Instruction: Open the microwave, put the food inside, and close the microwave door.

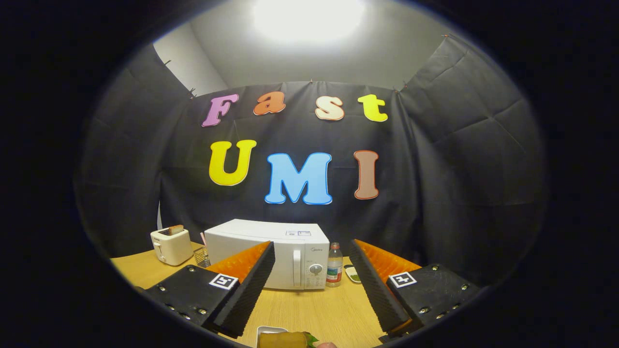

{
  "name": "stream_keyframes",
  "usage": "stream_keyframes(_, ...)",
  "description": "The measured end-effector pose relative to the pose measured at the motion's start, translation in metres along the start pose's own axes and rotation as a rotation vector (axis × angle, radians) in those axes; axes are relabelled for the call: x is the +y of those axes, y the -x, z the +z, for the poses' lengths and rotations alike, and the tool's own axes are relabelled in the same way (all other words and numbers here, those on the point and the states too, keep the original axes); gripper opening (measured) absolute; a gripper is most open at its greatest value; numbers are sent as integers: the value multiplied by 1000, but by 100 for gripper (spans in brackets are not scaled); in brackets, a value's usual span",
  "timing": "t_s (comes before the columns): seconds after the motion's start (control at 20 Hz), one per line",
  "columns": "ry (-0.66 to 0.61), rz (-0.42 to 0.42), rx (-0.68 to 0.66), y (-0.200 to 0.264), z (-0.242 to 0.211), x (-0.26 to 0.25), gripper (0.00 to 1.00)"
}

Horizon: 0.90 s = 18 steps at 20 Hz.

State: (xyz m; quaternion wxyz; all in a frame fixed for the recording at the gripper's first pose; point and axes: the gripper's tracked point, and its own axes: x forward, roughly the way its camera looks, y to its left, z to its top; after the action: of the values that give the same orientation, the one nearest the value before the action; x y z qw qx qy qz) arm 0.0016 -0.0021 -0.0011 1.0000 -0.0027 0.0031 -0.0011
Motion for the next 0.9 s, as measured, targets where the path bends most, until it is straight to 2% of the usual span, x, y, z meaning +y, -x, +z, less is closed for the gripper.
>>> stream_keyframes(0.9,1,-3,14,-18,-7,-1,98)
